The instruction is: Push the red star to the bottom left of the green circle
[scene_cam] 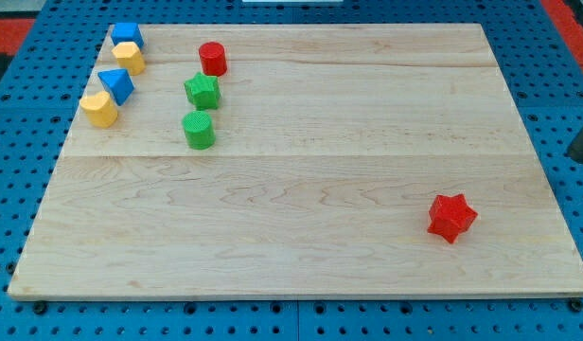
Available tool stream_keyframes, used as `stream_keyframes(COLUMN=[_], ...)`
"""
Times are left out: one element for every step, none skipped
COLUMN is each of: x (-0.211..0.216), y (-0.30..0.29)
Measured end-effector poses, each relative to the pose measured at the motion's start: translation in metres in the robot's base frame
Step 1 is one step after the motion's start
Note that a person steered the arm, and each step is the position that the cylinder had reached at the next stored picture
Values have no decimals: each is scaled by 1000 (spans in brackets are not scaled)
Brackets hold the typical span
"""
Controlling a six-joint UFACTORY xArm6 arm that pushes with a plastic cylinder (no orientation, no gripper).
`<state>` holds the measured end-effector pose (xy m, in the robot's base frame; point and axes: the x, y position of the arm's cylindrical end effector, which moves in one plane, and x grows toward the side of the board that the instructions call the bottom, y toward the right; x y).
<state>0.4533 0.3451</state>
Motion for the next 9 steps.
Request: stream_keyframes(x=[54, 100, 83, 48, 55, 73, 119, 71, 56], y=[-41, -68, -162, -253, -245, -196, -250, -329, -339])
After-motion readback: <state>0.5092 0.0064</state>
